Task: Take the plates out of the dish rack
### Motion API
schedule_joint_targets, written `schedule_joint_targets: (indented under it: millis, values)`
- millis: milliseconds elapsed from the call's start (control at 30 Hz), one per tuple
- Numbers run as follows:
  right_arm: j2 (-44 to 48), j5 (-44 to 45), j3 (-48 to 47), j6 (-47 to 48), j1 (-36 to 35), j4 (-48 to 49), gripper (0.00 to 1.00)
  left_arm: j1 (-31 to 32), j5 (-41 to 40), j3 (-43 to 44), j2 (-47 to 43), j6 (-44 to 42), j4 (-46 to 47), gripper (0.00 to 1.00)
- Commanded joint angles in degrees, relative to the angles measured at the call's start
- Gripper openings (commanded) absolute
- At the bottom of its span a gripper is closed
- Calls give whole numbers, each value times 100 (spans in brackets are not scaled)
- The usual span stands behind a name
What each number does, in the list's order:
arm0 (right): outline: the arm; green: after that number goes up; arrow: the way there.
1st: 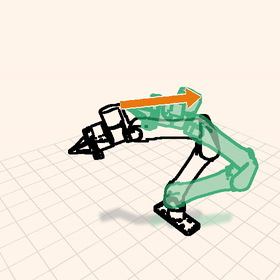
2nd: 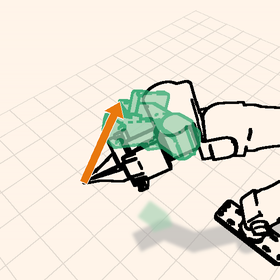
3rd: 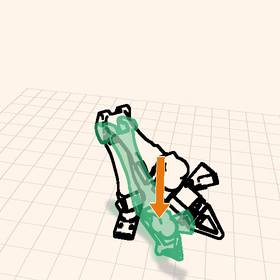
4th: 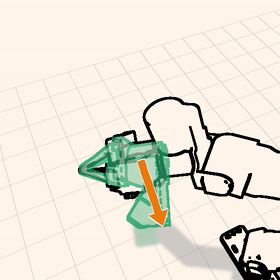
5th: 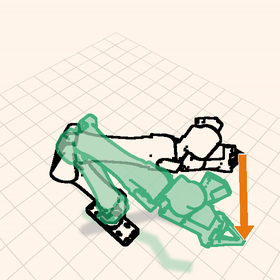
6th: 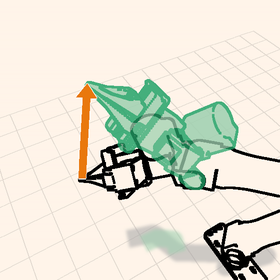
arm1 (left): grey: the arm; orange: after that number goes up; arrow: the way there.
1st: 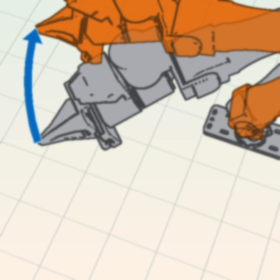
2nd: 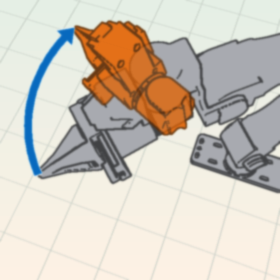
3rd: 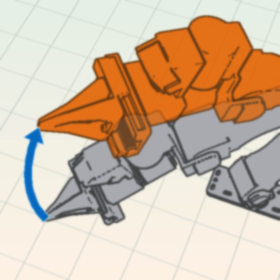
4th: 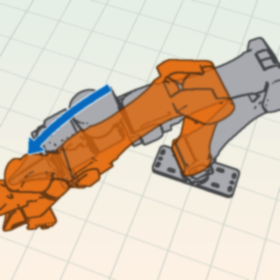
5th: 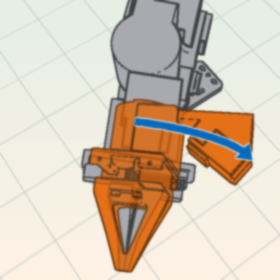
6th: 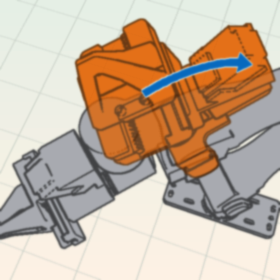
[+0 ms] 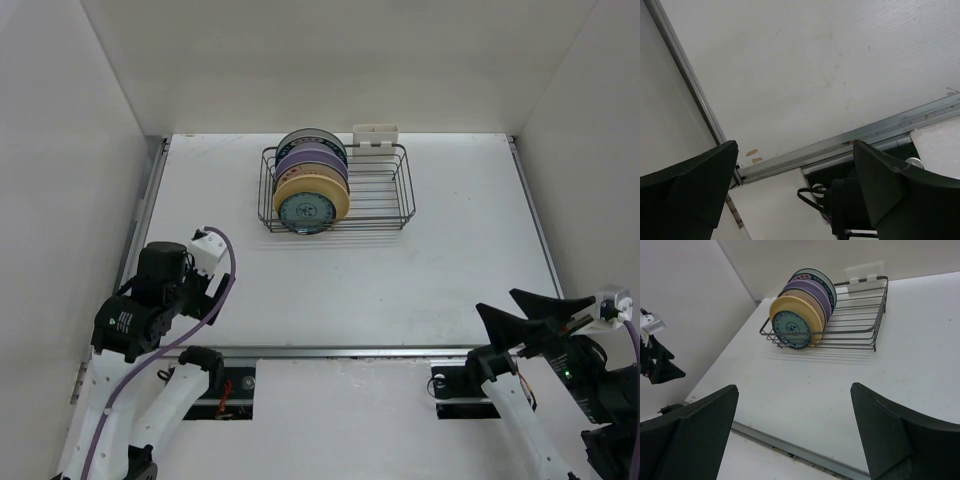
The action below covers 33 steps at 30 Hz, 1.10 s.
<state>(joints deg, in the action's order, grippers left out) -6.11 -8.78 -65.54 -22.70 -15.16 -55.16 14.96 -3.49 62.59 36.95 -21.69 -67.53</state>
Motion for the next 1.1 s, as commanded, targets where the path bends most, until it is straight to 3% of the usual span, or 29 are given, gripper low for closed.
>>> schedule_joint_targets:
  millis: [0,267,467,567,600,700,733,833,1067]
  values:
    - [48,95,-56,-7,-40,-4,100,7,50,-27,-47,139,126,99]
    - [-513,95,50,151,-40,180,100,7,673,480,382,-652,450,99]
    - [-1216,95,50,275,-40,453,100,130,1007,1580,2033,-801,670,99]
    - [-1559,95,102,275,-40,698,100,191,1297,2177,2921,-854,985,91]
    - [-1682,26,190,275,-40,873,100,191,1376,2457,3132,-854,1065,82]
    - [-1945,-141,383,275,-40,1164,100,367,1632,2776,3923,-854,1417,68]
    - [-2025,-142,384,223,-40,1330,100,419,1684,2916,4099,-854,1522,59]
    - [-2367,-195,445,222,-40,1612,100,753,1632,3153,4741,-985,1786,46]
    - [-2931,-309,629,117,-40,2105,100,1070,1254,3303,5682,-1039,2902,42]
